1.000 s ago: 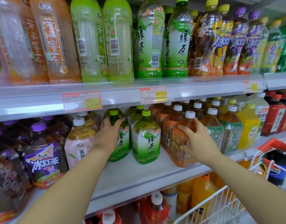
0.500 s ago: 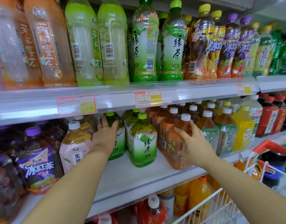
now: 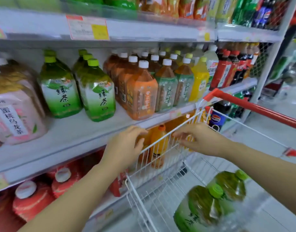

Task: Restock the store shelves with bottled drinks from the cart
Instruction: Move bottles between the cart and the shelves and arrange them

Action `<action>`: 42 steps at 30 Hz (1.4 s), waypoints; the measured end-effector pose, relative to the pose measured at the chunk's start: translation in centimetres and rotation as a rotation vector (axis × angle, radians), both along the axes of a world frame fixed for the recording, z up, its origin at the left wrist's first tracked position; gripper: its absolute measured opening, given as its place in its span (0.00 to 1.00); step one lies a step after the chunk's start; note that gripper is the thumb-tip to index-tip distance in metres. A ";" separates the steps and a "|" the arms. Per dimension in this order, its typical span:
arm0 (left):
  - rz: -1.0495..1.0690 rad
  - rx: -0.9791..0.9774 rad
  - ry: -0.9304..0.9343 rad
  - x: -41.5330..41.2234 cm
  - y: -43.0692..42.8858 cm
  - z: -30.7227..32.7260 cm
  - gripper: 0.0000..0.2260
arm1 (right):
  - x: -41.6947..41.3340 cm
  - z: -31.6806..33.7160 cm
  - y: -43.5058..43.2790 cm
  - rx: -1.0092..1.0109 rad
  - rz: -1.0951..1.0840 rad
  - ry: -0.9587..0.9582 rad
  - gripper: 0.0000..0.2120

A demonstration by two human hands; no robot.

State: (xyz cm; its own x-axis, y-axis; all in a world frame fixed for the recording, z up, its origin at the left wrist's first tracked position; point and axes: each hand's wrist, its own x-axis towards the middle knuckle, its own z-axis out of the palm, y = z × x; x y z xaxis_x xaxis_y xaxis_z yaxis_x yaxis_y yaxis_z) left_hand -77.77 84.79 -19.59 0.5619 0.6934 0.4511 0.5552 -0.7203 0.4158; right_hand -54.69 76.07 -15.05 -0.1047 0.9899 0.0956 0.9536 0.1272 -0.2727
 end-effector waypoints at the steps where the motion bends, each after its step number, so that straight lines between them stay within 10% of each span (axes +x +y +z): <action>1: -0.017 -0.038 0.025 0.8 -0.5 -1.0 0.11 | 1.2 -0.8 -1.2 -0.093 -0.018 -0.029 0.13; 12: 0.021 -0.165 0.181 2.2 -1.9 -3.4 0.14 | 11.1 -6.8 -8.0 -0.768 -0.444 -0.259 0.20; 24: 0.004 -0.175 0.136 1.9 -2.2 -3.1 0.13 | 7.6 -0.9 -6.0 -0.211 -0.199 -0.419 0.10; 32: -0.287 -0.286 -0.306 3.5 -2.7 4.2 0.28 | -0.1 11.9 -2.2 0.288 0.024 -0.110 0.10; 42: -0.169 -0.138 -0.506 -4.9 -0.8 7.1 0.40 | -10.7 12.3 3.1 0.306 0.344 0.287 0.07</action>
